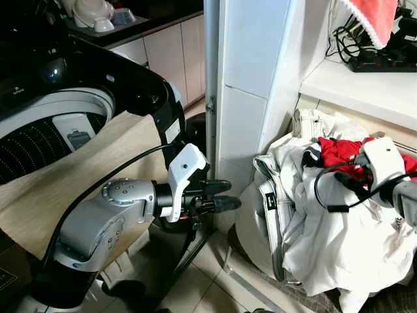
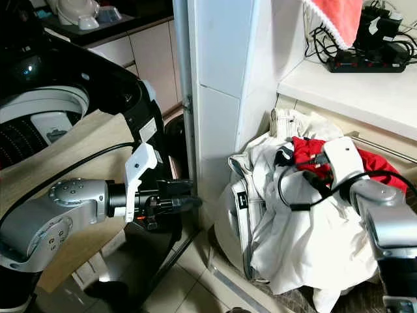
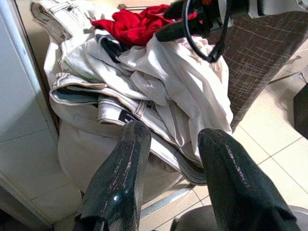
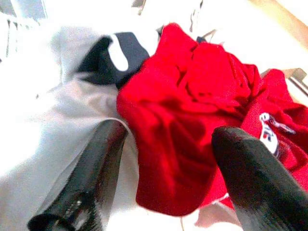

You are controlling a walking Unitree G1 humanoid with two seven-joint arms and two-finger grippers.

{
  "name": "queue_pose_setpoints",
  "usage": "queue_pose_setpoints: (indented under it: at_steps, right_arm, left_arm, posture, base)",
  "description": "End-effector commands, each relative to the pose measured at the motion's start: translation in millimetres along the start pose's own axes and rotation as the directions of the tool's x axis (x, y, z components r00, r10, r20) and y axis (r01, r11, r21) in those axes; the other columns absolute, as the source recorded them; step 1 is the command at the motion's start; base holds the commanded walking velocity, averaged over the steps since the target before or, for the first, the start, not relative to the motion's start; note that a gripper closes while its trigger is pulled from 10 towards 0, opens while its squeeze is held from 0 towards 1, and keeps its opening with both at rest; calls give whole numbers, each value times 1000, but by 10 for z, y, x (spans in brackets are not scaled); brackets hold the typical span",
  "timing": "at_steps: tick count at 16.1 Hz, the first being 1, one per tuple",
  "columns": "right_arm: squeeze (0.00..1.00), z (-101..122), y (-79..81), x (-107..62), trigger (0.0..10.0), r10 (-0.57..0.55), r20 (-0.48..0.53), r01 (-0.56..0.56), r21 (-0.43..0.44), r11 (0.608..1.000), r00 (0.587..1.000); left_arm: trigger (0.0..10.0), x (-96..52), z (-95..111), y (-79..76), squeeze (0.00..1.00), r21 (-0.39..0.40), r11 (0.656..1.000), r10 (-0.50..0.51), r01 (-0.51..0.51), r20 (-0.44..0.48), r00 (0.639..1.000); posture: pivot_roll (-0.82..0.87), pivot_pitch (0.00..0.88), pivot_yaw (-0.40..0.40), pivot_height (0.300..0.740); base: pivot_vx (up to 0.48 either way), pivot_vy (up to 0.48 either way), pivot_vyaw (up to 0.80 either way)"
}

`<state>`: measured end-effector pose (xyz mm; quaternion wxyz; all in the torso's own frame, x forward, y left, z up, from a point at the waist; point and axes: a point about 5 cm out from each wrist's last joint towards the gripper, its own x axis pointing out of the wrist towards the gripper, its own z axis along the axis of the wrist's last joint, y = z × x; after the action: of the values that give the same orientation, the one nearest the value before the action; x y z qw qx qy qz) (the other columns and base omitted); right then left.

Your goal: Clothes washing

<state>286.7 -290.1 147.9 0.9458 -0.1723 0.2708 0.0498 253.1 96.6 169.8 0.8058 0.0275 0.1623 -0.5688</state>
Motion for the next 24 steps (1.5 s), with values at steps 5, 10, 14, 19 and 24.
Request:
queue_pose_setpoints:
  at_steps: [5,10,14,19,24]
  right_arm:
    - [1000,148,13,-59,10000,70,69,-78,120,990,995]
    - [1000,46,-49,20,10000,-27,-6,27,64,998,1000]
    - [0,26,-74,69,10000,-54,6,54,77,996,999]
    - [0,60,-88,132,10000,-66,39,55,238,970,997]
    - [0,-82,-145,148,10000,-112,-60,125,297,947,992]
  left_arm:
    - [10000,-6,38,-21,0,14,1000,-20,20,-8,1000]
    - [10000,24,41,-31,0,15,1000,-27,27,-7,1000]
    - [10000,21,37,-41,0,14,999,-32,32,-10,999]
    - [10000,22,45,-34,0,16,999,-30,30,-9,1000]
    - [10000,32,53,-35,0,15,999,-31,31,-4,1000]
  posture:
    - [-71,0,50,740]
    - [-75,0,52,740]
    - [-73,0,53,740]
    - [-68,0,50,740]
    - [-67,0,48,740]
  base:
    - [0,0,0]
    - [0,0,0]
    - [0,0,0]
    - [0,0,0]
    - [0,0,0]
